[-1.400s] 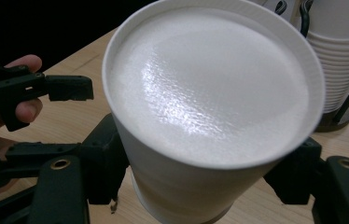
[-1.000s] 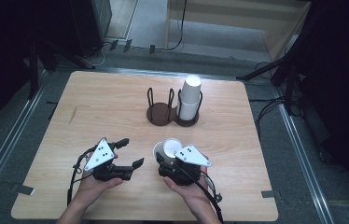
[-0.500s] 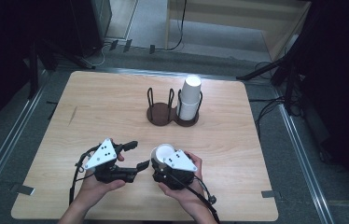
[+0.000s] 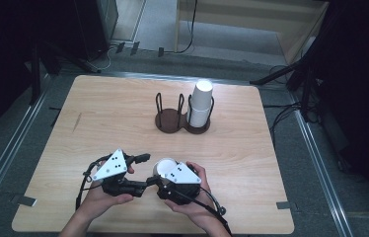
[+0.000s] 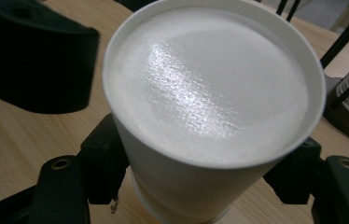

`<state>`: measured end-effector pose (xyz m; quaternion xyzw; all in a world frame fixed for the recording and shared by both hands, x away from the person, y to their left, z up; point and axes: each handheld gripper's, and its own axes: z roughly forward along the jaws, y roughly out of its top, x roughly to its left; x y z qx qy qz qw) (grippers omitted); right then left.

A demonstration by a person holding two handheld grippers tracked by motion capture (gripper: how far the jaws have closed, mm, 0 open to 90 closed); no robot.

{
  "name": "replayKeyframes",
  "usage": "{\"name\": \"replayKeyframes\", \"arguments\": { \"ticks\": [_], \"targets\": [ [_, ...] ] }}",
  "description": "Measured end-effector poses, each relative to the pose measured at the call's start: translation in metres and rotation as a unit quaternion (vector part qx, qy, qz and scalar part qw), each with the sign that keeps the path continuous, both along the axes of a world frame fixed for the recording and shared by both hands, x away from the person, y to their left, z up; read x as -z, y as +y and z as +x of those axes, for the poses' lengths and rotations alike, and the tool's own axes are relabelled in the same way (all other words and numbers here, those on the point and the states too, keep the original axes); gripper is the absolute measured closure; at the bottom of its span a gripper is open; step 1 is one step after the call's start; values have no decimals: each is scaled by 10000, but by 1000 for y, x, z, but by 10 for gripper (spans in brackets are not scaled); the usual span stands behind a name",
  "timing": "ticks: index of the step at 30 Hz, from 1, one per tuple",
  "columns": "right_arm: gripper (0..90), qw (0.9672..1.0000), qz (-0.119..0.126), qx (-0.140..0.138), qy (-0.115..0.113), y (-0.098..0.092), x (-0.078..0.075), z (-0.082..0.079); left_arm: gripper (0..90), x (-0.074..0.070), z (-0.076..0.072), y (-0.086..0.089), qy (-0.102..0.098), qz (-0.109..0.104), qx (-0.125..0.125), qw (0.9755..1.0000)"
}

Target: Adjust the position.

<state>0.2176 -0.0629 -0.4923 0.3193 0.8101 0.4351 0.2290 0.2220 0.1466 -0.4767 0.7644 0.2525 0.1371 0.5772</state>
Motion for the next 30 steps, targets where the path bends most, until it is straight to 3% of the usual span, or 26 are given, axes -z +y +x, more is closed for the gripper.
{"name": "replayKeyframes", "arguments": {
  "ticks": [11,30],
  "targets": [
    [324,9984,-79,-560,39,3,0,-3,253,-1,-4,-2,-52,46,468,9989],
    [324,9955,-117,-936,66,5,-3,-7,250,2,-4,-8,39,133,600,9981]
  ]
}}
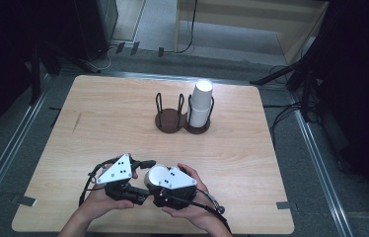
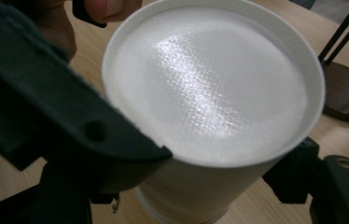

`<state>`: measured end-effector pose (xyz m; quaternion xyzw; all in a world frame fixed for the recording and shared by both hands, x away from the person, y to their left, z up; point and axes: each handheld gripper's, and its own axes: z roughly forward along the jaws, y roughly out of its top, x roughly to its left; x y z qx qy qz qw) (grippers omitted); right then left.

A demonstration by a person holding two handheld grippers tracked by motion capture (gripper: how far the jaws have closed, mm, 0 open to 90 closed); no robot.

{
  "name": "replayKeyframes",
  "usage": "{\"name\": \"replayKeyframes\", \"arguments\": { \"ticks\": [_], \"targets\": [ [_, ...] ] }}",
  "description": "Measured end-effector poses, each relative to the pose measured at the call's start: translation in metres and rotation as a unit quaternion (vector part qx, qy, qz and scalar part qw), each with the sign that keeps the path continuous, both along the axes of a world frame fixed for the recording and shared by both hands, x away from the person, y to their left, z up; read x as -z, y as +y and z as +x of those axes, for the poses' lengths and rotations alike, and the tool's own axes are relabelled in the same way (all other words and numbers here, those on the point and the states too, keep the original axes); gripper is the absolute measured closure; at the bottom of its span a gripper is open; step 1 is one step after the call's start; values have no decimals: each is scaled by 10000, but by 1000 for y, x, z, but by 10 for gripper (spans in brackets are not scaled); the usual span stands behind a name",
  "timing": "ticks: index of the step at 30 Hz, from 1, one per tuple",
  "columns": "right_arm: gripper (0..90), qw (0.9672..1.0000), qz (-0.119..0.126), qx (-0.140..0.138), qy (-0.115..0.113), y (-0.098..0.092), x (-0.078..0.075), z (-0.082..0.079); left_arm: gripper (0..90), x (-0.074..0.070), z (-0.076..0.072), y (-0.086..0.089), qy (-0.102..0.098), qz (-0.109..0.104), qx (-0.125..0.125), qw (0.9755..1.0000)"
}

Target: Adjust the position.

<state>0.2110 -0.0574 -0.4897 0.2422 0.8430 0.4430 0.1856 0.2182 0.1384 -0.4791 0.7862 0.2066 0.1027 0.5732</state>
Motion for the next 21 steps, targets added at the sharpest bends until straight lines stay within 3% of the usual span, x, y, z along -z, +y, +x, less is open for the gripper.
{"name": "replayKeyframes", "arguments": {
  "ticks": [11,21],
  "targets": [
    [323,9999,-12,-90,58,-1,-2,-1,260,2,-1,-2,-40,53,-17,10000],
    [323,9999,-43,-99,115,-2,-1,1,328,1,-3,1,-270,59,-99,9996]
  ]
}}
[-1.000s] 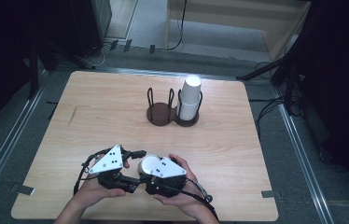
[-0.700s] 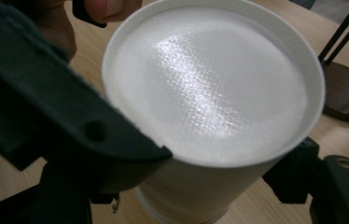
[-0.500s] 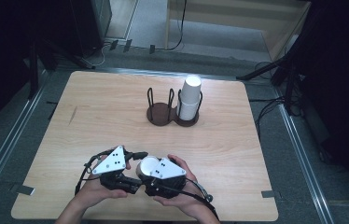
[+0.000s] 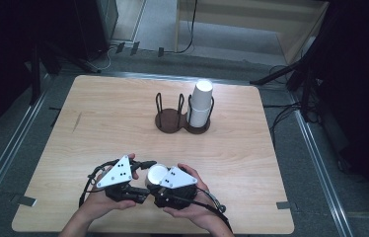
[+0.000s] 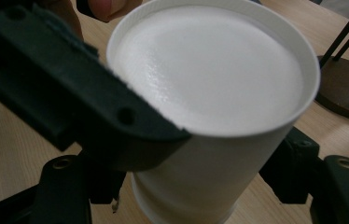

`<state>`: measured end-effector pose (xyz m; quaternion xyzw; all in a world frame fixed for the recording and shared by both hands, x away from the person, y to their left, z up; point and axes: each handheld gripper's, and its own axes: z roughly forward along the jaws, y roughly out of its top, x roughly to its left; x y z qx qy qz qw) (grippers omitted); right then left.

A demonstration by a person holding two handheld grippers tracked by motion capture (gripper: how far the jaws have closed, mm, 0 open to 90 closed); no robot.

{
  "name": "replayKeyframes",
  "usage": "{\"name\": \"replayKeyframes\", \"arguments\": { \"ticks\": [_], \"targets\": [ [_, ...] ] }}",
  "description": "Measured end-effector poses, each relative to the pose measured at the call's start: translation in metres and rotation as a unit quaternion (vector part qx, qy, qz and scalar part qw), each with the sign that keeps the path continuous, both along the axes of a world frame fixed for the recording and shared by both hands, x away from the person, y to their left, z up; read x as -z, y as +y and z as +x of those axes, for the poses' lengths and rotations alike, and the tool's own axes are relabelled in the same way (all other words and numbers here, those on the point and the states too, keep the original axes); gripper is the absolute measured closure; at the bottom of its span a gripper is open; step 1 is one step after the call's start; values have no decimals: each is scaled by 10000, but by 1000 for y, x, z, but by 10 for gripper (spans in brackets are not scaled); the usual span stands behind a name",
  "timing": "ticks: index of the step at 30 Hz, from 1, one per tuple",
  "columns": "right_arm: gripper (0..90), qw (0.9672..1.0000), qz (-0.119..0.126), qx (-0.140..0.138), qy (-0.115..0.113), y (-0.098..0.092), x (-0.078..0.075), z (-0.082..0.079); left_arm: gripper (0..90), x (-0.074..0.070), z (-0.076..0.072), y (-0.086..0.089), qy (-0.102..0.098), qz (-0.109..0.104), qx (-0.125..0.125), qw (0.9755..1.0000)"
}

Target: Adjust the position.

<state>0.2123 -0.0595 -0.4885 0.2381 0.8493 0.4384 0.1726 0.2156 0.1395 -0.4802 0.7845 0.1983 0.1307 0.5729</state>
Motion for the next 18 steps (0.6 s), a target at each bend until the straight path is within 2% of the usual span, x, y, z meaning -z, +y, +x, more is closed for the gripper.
{"name": "replayKeyframes", "arguments": {
  "ticks": [11,18],
  "targets": [
    [321,10000,-8,-29,11,0,0,0,355,-1,-2,0,-149,50,20,9999],
    [298,10000,53,-26,5,0,-1,-1,369,-2,-2,2,-167,-29,45,9998]
  ]
}}
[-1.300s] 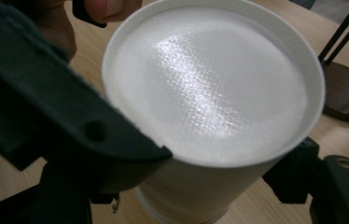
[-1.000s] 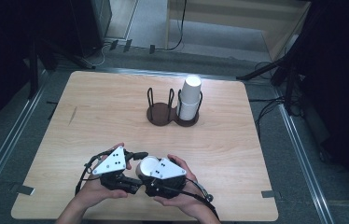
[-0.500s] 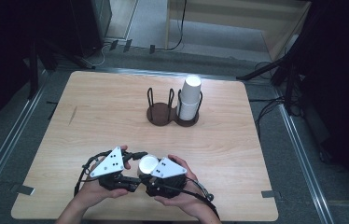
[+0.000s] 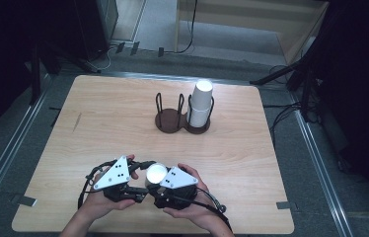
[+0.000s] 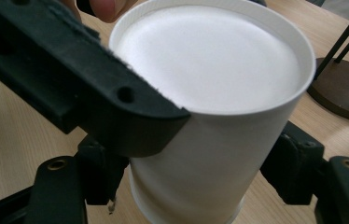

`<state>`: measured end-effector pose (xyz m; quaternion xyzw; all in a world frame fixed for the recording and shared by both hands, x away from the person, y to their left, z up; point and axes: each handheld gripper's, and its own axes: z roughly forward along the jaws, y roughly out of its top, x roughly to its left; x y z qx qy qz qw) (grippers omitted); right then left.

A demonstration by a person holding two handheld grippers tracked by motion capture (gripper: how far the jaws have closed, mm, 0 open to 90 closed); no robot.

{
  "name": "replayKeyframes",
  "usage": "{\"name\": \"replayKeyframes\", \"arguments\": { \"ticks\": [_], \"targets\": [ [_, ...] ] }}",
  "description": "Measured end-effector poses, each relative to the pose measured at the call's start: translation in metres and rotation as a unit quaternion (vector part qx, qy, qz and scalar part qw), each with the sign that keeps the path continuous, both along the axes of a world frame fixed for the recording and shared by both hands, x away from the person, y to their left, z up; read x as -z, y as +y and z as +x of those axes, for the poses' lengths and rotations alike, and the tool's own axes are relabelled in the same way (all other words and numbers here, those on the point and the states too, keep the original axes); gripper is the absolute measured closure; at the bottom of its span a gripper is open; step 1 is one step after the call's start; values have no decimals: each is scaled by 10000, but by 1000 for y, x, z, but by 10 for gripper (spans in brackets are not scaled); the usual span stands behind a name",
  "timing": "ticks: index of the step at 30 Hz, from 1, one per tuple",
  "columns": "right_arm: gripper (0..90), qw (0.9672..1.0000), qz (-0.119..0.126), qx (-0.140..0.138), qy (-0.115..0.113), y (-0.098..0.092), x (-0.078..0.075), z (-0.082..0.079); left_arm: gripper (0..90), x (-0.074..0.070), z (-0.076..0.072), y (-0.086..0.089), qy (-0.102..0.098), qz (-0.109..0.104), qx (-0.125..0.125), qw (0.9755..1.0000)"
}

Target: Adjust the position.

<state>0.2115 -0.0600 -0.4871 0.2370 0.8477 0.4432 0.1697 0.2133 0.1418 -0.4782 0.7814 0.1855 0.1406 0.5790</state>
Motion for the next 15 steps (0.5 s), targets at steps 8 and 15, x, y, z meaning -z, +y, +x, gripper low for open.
{"name": "replayKeyframes", "arguments": {
  "ticks": [8,15],
  "targets": [
    [250,9999,124,47,45,-1,0,0,374,-1,1,2,-8,-47,-7,10000],
    [92,9990,372,240,-8,0,2,0,374,-5,3,11,8,-344,-145,9993]
  ]
}}
